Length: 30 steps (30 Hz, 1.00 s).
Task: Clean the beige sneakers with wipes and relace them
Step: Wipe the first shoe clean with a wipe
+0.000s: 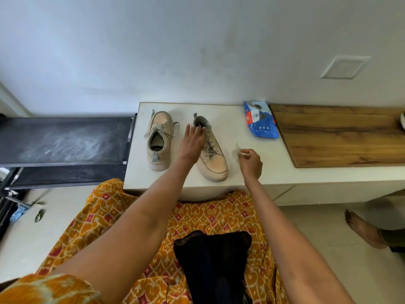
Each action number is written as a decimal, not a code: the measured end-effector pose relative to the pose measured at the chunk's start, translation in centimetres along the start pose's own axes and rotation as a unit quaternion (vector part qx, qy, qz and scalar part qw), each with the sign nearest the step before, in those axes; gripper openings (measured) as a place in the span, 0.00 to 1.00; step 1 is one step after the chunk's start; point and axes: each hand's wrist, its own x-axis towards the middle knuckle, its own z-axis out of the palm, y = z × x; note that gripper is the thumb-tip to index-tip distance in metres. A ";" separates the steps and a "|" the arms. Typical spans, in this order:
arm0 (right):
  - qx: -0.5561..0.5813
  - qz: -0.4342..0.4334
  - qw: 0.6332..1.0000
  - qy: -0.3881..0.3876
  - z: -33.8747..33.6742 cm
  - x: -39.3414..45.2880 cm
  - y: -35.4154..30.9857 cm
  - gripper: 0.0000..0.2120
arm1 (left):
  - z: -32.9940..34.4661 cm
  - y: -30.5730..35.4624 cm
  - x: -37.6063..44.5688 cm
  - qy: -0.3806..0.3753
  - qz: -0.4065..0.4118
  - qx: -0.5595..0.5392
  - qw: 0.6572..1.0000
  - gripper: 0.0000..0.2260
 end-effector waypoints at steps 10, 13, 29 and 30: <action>-0.100 0.013 0.994 0.050 2.4 -0.2 1.2 0.11 | 2.6 1.3 1.3 0.076 0.011 -0.032 0.997 0.36; -0.095 -0.003 0.990 0.104 3.2 -3.4 2.3 0.09 | 2.9 1.4 1.2 0.078 0.007 -0.042 0.996 0.36; -0.036 0.061 0.985 0.156 2.5 0.0 1.4 0.08 | 0.8 1.4 -1.5 0.070 -0.040 -0.211 0.974 0.21; -0.023 0.066 0.984 0.166 3.1 -0.5 1.3 0.08 | 0.6 1.4 -1.4 0.066 -0.038 -0.205 0.976 0.21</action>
